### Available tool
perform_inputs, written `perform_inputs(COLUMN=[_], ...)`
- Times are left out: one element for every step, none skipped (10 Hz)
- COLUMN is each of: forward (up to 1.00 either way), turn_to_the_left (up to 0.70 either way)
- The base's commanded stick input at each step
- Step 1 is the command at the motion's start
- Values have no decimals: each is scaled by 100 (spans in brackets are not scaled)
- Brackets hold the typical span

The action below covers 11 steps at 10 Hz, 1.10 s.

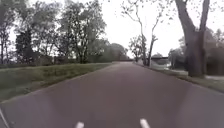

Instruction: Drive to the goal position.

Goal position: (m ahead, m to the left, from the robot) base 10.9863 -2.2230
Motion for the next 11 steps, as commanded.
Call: perform_inputs(forward=[70,70,70,70,70,70,70,70,70,70,70], turn_to_the_left=[0,0,0,0,0,0,0,0,0,0,0])
